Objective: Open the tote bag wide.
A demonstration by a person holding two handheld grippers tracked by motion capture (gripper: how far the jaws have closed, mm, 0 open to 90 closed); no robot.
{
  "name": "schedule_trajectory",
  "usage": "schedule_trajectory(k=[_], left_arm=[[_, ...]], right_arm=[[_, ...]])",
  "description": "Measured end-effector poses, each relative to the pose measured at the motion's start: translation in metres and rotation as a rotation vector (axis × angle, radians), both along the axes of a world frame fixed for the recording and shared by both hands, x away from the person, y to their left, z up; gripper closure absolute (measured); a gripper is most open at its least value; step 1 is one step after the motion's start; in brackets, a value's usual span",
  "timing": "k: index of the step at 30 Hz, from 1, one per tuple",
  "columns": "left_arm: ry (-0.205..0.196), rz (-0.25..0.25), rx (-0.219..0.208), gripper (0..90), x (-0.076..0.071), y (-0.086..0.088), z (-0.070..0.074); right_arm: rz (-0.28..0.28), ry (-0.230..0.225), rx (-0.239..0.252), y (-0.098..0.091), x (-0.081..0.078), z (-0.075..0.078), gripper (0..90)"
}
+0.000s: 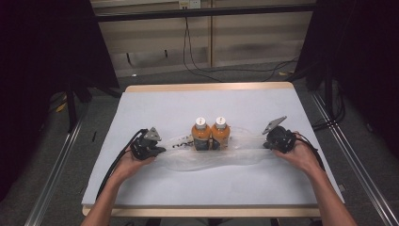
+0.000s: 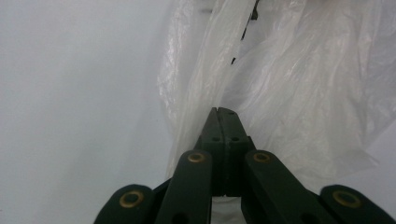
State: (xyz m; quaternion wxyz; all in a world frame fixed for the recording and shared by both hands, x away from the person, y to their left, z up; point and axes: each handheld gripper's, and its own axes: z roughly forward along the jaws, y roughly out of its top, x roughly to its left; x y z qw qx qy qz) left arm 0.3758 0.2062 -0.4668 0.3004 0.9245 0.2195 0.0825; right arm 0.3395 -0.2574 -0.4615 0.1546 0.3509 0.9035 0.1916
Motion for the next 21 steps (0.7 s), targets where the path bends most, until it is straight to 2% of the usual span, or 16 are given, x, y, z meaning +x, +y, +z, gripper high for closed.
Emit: schedule_trajectory(k=[1, 2, 4, 5, 6, 7, 8, 9, 10, 12, 13, 14, 17, 19, 20, 21], left_arm=[[0.003, 0.004, -0.006, 90.0, 0.000, 0.001, 0.000], [0.003, 0.004, -0.006, 90.0, 0.000, 0.001, 0.000], [0.008, 0.004, -0.037, 90.0, -0.001, 0.000, 0.000], [0.001, 0.005, -0.056, 90.0, -0.002, -0.001, 0.001], [0.001, 0.005, -0.056, 90.0, -0.002, -0.001, 0.001], [-0.003, 0.006, -0.089, 90.0, -0.004, -0.001, 0.004], [-0.003, 0.006, -0.089, 90.0, -0.004, -0.001, 0.004], [-0.009, -0.002, -0.112, 89.4, -0.006, -0.001, 0.008], [-0.009, -0.002, -0.112, 87.0, -0.006, -0.001, 0.008], [-0.028, 0.008, -0.150, 84.3, -0.009, 0.000, 0.015], [-0.028, 0.008, -0.150, 84.1, -0.009, 0.000, 0.015], [-0.031, 0.016, -0.206, 83.0, -0.013, 0.000, 0.021], [-0.056, 0.022, -0.221, 78.3, -0.016, -0.001, 0.027], [-0.072, 0.019, -0.252, 77.2, -0.018, -0.003, 0.034], [-0.090, 0.028, -0.274, 74.4, -0.022, -0.008, 0.038], [-0.087, 0.015, -0.288, 73.4, -0.023, -0.009, 0.040]], right_arm=[[0.001, -0.014, 0.031, -0.002, 0.000, 0.000, 90.0], [0.001, -0.014, 0.031, -0.002, 0.000, 0.000, 90.0], [0.000, -0.024, 0.074, -0.003, -0.001, 0.001, 90.0], [-0.001, -0.043, 0.119, -0.002, -0.002, 0.006, 90.0], [-0.001, -0.043, 0.119, -0.002, -0.002, 0.006, 90.0], [0.010, -0.059, 0.162, -0.002, -0.002, 0.011, 87.8], [0.004, -0.059, 0.191, -0.002, -0.003, 0.013, 84.6], [0.011, -0.069, 0.217, -0.002, -0.003, 0.015, 83.9], [0.011, -0.069, 0.217, -0.002, -0.003, 0.015, 83.9], [0.021, -0.088, 0.263, -0.002, -0.006, 0.020, 78.0], [0.021, -0.088, 0.263, -0.002, -0.006, 0.020, 78.0], [0.031, -0.094, 0.309, -0.002, -0.009, 0.023, 74.2], [0.040, -0.110, 0.335, -0.002, -0.012, 0.028, 68.8], [0.051, -0.122, 0.368, -0.002, -0.014, 0.034, 65.7], [0.059, -0.136, 0.389, -0.002, -0.016, 0.041, 60.1], [0.064, -0.142, 0.408, -0.001, -0.017, 0.045, 60.6]])
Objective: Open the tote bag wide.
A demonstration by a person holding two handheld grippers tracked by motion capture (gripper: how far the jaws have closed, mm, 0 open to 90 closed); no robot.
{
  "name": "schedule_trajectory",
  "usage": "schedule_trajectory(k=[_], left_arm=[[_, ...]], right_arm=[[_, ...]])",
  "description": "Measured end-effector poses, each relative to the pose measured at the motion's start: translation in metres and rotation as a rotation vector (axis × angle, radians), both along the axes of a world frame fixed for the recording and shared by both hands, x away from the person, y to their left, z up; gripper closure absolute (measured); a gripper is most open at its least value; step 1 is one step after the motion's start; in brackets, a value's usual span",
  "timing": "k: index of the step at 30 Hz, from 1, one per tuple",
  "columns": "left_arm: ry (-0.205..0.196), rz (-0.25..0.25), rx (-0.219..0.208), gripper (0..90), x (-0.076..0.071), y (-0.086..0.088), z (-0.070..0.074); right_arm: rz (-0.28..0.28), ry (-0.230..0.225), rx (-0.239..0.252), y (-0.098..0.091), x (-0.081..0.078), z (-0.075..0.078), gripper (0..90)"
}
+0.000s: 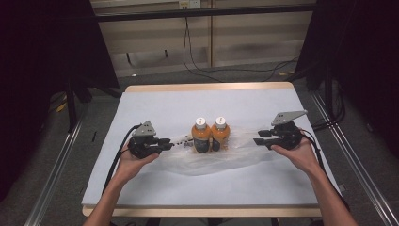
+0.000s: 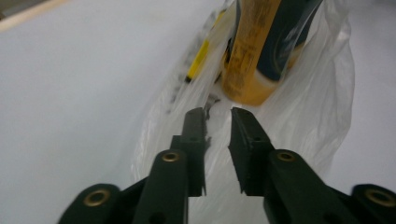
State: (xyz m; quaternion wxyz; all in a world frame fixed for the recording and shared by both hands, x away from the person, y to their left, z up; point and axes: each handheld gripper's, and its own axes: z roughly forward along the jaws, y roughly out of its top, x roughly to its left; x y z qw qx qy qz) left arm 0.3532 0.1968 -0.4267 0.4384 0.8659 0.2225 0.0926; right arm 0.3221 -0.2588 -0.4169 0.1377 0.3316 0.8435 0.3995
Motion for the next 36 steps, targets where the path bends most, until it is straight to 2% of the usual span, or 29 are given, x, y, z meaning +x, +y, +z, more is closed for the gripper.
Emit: schedule_trajectory(k=[1, 3, 5, 7, 8, 9, 10, 11, 12, 13, 14, 16, 17, 19, 21, 22, 24, 29, 31, 32, 33, 36], left_arm=[[0.000, 0.000, 0.000, 73.2, 0.000, 0.000, 0.000], [-0.006, -0.012, -0.031, 73.2, -0.003, -0.006, 0.003], [-0.002, -0.044, -0.066, 75.8, -0.008, -0.019, 0.005], [0.003, -0.057, -0.077, 77.7, -0.010, -0.024, 0.005], [0.008, -0.086, -0.079, 81.8, -0.014, -0.036, 0.003], [0.008, -0.086, -0.079, 83.3, -0.014, -0.036, 0.003], [0.008, -0.095, -0.080, 84.2, -0.016, -0.043, 0.001], [0.006, -0.110, -0.085, 84.2, -0.018, -0.050, -0.001], [0.013, -0.130, -0.082, 87.6, -0.020, -0.058, -0.003], [0.002, -0.141, -0.060, 88.4, -0.021, -0.070, -0.005], [0.002, -0.141, -0.060, 90.0, -0.021, -0.070, -0.005], [0.019, -0.163, -0.072, 90.0, -0.021, -0.080, -0.007], [0.022, -0.176, -0.063, 90.0, -0.021, -0.084, -0.007], [0.023, -0.177, -0.059, 90.0, -0.021, -0.091, -0.007], [0.031, -0.176, -0.065, 90.0, -0.018, -0.098, -0.010], [0.035, -0.160, -0.056, 90.0, -0.016, -0.104, -0.012], [0.036, -0.160, -0.057, 90.0, -0.015, -0.108, -0.014], [0.035, -0.138, -0.030, 90.0, -0.013, -0.115, -0.026], [0.012, -0.140, 0.012, 90.0, -0.014, -0.118, -0.030], [0.020, -0.150, 0.019, 90.0, -0.013, -0.120, -0.032], [0.004, -0.148, 0.043, 90.0, -0.016, -0.123, -0.036], [0.008, -0.150, 0.061, 90.0, -0.017, -0.125, -0.042]], right_arm=[[0.008, -0.004, 0.014, 0.001, -0.001, 0.003, 61.0], [0.009, -0.008, 0.025, 0.002, -0.001, 0.006, 62.3], [0.022, -0.001, 0.056, 0.005, 0.002, 0.009, 69.7], [0.021, 0.002, 0.057, 0.009, 0.005, 0.009, 72.3], [0.049, 0.023, 0.067, 0.016, 0.010, 0.008, 76.4], [0.049, 0.023, 0.067, 0.016, 0.010, 0.008, 76.4], [0.069, 0.036, 0.048, 0.026, 0.016, 0.006, 82.3], [0.069, 0.036, 0.048, 0.026, 0.016, 0.006, 82.3], [0.091, 0.044, 0.058, 0.037, 0.023, 0.005, 86.6], [0.097, 0.046, 0.059, 0.041, 0.026, 0.005, 87.7], [0.097, 0.046, 0.059, 0.041, 0.026, 0.005, 87.7], [0.104, 0.053, 0.055, 0.051, 0.037, 0.002, 90.0], [0.104, 0.053, 0.055, 0.051, 0.037, 0.002, 90.0], [0.109, 0.065, 0.053, 0.055, 0.046, -0.002, 90.0], [0.112, 0.071, 0.054, 0.057, 0.049, -0.002, 90.0], [0.120, 0.073, 0.058, 0.060, 0.053, -0.003, 90.0], [0.125, 0.075, 0.068, 0.062, 0.055, -0.003, 90.0], [0.144, 0.088, 0.036, 0.075, 0.060, -0.008, 90.0], [0.151, 0.110, 0.033, 0.077, 0.064, -0.014, 90.0], [0.149, 0.119, 0.029, 0.078, 0.067, -0.018, 90.0], [0.152, 0.135, 0.026, 0.081, 0.070, -0.024, 90.0], [0.151, 0.159, 0.021, 0.085, 0.075, -0.034, 90.0]])
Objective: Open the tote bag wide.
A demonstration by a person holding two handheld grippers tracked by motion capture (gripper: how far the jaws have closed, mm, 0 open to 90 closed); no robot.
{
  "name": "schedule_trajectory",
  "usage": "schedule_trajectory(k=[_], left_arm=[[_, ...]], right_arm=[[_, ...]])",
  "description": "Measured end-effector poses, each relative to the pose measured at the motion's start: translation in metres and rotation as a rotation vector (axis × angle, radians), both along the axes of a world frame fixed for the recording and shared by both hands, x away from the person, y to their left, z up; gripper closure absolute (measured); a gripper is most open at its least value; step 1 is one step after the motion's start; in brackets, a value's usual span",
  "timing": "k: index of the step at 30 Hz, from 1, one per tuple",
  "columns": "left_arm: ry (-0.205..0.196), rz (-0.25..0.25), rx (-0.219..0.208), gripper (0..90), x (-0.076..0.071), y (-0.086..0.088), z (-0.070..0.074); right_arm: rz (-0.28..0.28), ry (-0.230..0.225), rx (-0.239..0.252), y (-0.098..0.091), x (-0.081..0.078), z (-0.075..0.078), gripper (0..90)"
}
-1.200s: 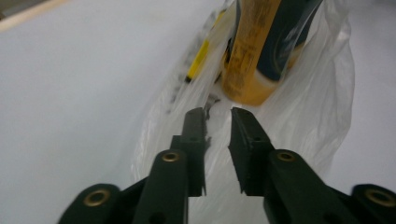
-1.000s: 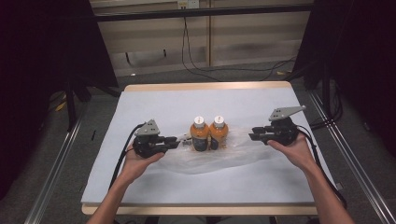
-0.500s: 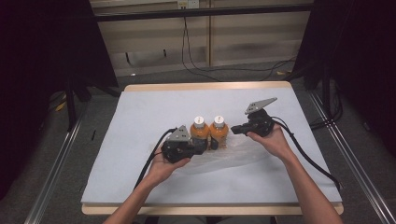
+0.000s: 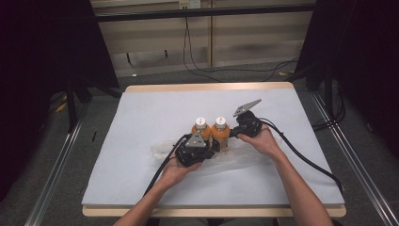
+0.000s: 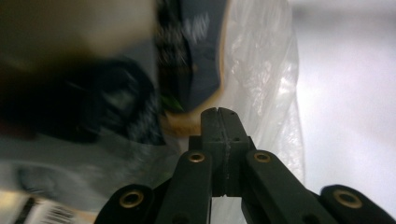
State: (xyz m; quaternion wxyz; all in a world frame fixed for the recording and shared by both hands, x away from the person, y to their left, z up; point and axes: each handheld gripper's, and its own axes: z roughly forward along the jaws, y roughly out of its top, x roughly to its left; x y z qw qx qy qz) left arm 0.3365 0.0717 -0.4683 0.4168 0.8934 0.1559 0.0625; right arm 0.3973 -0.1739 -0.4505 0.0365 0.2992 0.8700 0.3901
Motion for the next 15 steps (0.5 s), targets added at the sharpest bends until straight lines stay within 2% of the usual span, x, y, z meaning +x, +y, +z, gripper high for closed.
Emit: schedule_trajectory(k=[1, 2, 6, 10, 15], left_arm=[[0.003, -0.001, 0.016, 90.0, -0.001, 0.000, -0.003], [-0.013, -0.011, 0.021, 90.0, -0.004, -0.001, -0.007], [-0.010, -0.022, 0.049, 90.0, -0.008, -0.002, -0.011], [0.001, -0.037, 0.072, 90.0, -0.009, -0.003, -0.014], [0.012, -0.053, 0.051, 90.0, -0.008, -0.002, -0.015]], right_arm=[[0.005, 0.014, -0.001, 0.002, 0.001, -0.003, 90.0], [0.008, 0.015, -0.013, 0.004, 0.003, -0.006, 90.0], [-0.010, 0.048, -0.029, 0.007, 0.007, -0.015, 90.0], [-0.011, 0.051, -0.053, 0.010, 0.011, -0.023, 90.0], [-0.017, 0.059, -0.042, 0.012, 0.017, -0.030, 90.0]])
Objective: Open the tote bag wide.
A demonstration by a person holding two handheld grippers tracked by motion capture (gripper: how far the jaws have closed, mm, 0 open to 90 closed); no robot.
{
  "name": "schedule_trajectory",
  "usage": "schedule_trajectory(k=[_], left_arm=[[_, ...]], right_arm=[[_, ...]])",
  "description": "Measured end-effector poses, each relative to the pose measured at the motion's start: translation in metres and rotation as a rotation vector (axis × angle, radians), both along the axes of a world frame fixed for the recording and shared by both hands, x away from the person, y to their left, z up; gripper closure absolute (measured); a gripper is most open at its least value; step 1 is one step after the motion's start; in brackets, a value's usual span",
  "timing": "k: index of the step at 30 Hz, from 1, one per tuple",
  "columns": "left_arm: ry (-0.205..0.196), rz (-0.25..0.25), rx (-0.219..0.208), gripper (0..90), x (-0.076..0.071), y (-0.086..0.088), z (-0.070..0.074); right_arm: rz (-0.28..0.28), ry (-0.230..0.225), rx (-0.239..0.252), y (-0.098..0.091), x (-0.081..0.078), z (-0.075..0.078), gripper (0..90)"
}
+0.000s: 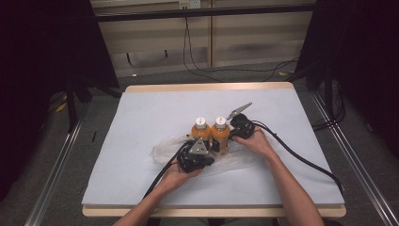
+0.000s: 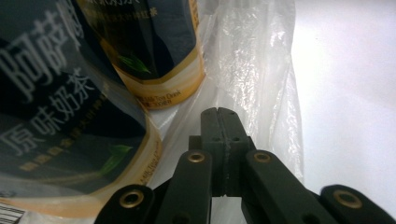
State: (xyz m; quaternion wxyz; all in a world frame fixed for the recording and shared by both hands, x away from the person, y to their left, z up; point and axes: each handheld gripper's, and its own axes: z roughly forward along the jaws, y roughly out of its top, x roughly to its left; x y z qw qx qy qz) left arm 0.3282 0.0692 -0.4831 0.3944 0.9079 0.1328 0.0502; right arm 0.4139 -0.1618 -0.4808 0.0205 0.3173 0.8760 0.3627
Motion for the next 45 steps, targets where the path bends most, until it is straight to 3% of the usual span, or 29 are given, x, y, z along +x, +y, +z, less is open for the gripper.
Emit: schedule_trajectory(k=[4, 13, 14, 15, 17, 20, 22, 24, 30, 38, 40, 45], left_arm=[[0.027, -0.019, -0.017, 90.0, -0.002, 0.000, -0.001], [0.033, -0.053, -0.029, 90.0, -0.008, -0.004, -0.002], [0.032, -0.065, -0.006, 90.0, -0.009, -0.004, 0.000], [0.038, -0.070, -0.027, 90.0, -0.010, -0.005, -0.002], [0.031, -0.085, 0.010, 90.0, -0.012, -0.006, 0.001], [0.037, -0.088, -0.004, 90.0, -0.012, -0.007, 0.000], [0.043, -0.127, 0.038, 90.0, -0.016, -0.009, 0.004], [0.043, -0.143, 0.038, 90.0, -0.018, -0.009, 0.005], [0.067, -0.138, -0.016, 90.0, -0.023, -0.002, 0.000], [0.065, -0.156, 0.003, 90.0, -0.024, -0.002, 0.002], [0.072, -0.162, -0.018, 90.0, -0.025, -0.002, 0.001], [0.073, -0.189, -0.015, 90.0, -0.029, -0.003, 0.002]], right_arm=[[0.000, -0.024, -0.023, 0.007, 0.005, 0.000, 90.0], [-0.050, -0.045, 0.017, 0.013, 0.016, -0.004, 90.0], [-0.056, -0.050, 0.018, 0.014, 0.018, -0.004, 90.0], [-0.063, -0.048, 0.014, 0.015, 0.021, -0.004, 90.0], [-0.070, -0.049, 0.008, 0.018, 0.024, -0.004, 90.0], [-0.083, -0.061, -0.002, 0.022, 0.028, -0.003, 90.0], [-0.073, -0.067, -0.008, 0.027, 0.031, -0.003, 90.0], [-0.094, -0.082, -0.009, 0.030, 0.035, -0.004, 90.0], [-0.121, -0.069, 0.009, 0.031, 0.039, -0.005, 90.0], [-0.179, -0.058, 0.014, 0.029, 0.051, -0.006, 90.0], [-0.188, -0.061, 0.014, 0.029, 0.054, -0.006, 90.0], [-0.213, -0.074, 0.001, 0.030, 0.060, -0.006, 90.0]])
